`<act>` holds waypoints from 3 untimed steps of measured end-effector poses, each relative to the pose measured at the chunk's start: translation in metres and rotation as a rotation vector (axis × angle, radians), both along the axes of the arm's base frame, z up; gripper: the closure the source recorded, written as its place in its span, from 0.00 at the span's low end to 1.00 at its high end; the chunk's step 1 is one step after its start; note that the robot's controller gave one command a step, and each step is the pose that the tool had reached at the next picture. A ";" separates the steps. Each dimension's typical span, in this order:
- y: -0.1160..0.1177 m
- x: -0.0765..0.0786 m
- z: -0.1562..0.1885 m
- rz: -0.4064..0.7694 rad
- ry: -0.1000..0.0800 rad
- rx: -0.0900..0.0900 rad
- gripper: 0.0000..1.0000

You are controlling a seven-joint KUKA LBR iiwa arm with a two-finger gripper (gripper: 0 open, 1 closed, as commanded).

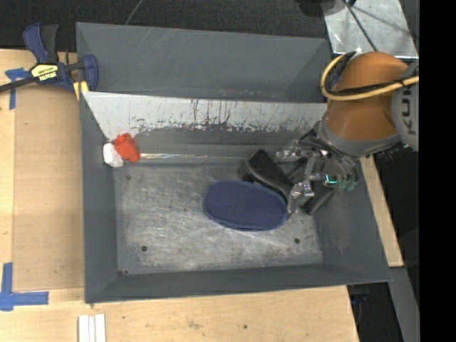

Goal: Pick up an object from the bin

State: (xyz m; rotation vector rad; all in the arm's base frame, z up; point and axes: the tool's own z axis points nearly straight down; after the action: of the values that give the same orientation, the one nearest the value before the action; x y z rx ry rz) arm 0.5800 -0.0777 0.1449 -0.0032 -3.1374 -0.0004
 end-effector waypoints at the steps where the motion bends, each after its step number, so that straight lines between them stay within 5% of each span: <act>1: 0.044 0.024 -0.042 0.035 -0.016 0.000 0.00; 2: -0.030 0.030 -0.040 -0.277 -0.010 -0.001 0.00; 3: -0.027 0.032 -0.040 -0.272 -0.013 0.001 1.00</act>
Offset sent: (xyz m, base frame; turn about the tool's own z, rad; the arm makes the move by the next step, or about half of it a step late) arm 0.0258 0.0539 -0.0578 -0.0376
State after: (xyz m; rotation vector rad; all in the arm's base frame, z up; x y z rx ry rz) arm 0.6115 -0.1051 0.1052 -0.4306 -3.1204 -0.0024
